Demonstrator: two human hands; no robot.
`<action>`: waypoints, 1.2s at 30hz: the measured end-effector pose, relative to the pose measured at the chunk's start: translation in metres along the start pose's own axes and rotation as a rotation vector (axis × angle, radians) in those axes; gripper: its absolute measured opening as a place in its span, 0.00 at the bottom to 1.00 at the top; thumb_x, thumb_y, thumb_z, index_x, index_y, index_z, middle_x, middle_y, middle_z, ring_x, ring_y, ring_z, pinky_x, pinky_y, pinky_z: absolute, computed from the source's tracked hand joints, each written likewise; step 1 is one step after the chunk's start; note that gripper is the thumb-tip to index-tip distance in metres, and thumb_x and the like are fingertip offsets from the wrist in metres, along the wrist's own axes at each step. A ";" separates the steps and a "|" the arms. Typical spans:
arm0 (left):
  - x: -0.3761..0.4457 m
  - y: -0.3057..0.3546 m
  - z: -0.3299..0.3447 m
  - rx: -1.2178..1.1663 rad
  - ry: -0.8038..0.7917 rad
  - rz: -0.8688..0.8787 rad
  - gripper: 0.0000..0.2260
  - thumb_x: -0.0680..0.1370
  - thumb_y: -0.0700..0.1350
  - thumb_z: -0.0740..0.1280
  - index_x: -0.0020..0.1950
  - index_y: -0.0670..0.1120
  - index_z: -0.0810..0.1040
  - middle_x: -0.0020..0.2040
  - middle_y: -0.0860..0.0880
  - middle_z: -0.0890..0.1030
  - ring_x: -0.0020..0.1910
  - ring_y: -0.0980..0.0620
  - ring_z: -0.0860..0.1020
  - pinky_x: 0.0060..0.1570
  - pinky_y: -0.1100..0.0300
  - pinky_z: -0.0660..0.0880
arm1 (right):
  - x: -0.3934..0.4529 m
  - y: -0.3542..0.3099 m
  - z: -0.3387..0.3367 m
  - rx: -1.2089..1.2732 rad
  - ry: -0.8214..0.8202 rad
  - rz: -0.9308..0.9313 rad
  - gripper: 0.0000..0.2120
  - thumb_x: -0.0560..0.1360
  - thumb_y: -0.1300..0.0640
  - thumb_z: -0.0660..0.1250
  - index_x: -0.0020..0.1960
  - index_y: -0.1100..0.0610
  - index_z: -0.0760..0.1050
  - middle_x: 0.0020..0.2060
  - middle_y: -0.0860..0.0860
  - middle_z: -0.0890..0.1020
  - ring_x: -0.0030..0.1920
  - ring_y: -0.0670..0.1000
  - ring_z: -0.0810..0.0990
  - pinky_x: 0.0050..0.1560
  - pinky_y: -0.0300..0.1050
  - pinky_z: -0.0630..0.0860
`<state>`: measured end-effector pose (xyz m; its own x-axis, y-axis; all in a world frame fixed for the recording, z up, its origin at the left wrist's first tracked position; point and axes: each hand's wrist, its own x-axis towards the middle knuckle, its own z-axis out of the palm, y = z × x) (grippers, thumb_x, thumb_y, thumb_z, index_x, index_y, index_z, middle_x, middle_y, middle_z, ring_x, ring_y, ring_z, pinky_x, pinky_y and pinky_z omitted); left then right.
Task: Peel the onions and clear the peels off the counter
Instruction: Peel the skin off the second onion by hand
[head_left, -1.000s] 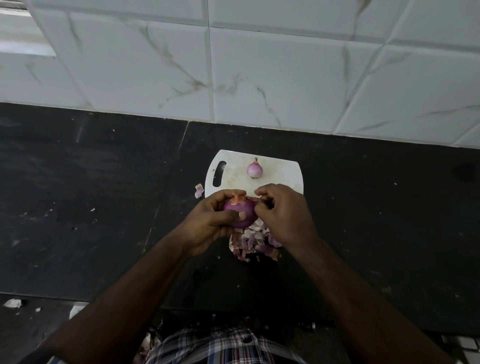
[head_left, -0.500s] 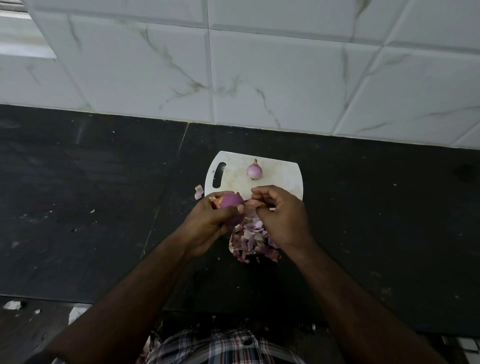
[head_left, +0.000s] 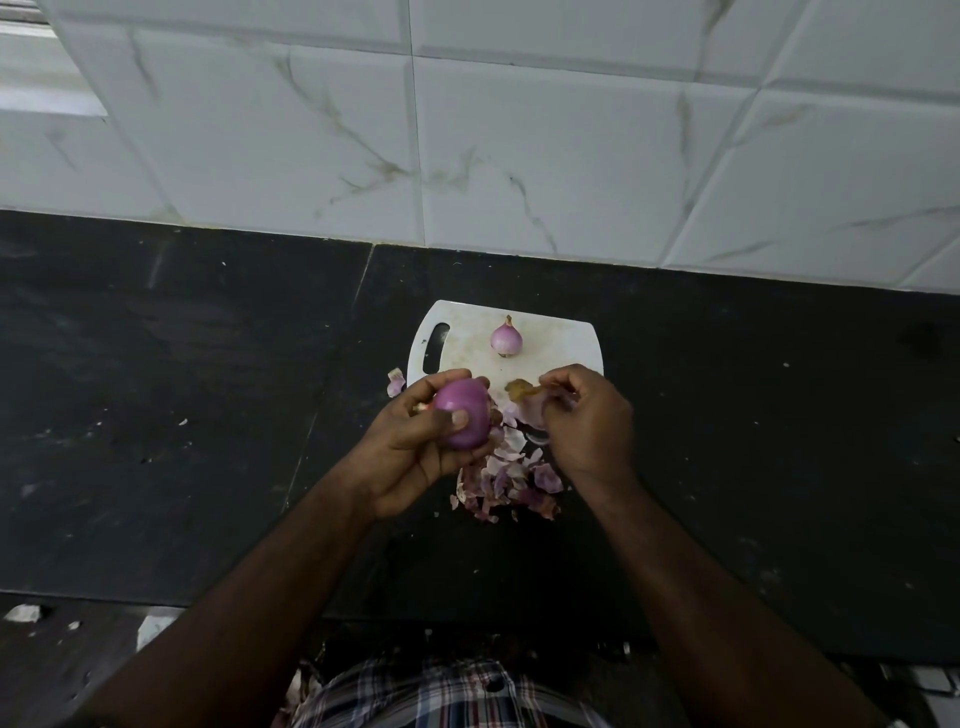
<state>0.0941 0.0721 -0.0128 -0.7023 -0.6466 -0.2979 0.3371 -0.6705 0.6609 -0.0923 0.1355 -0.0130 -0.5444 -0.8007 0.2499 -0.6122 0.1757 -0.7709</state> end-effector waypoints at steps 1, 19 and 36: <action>-0.001 0.003 -0.001 -0.018 -0.016 -0.001 0.40 0.59 0.36 0.84 0.69 0.41 0.74 0.65 0.40 0.80 0.54 0.35 0.83 0.46 0.48 0.83 | 0.002 0.005 -0.003 -0.031 -0.027 0.018 0.09 0.72 0.66 0.70 0.50 0.57 0.83 0.46 0.49 0.85 0.47 0.46 0.81 0.48 0.29 0.73; 0.006 0.000 0.012 -0.137 0.039 -0.062 0.26 0.74 0.47 0.67 0.70 0.38 0.72 0.54 0.38 0.82 0.47 0.45 0.84 0.51 0.49 0.83 | -0.014 -0.030 0.011 0.306 -0.176 -0.034 0.15 0.71 0.60 0.77 0.57 0.56 0.83 0.53 0.49 0.86 0.55 0.41 0.82 0.60 0.40 0.78; 0.005 -0.006 0.016 -0.072 0.112 -0.164 0.24 0.77 0.56 0.62 0.65 0.39 0.76 0.52 0.36 0.83 0.41 0.44 0.84 0.41 0.56 0.84 | -0.007 -0.036 0.009 0.613 -0.220 0.370 0.10 0.78 0.66 0.67 0.40 0.56 0.80 0.30 0.48 0.80 0.31 0.47 0.77 0.35 0.44 0.77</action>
<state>0.0784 0.0789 -0.0067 -0.6786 -0.5603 -0.4750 0.2706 -0.7919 0.5475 -0.0614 0.1295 0.0083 -0.4862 -0.8585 -0.1630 0.0529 0.1573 -0.9861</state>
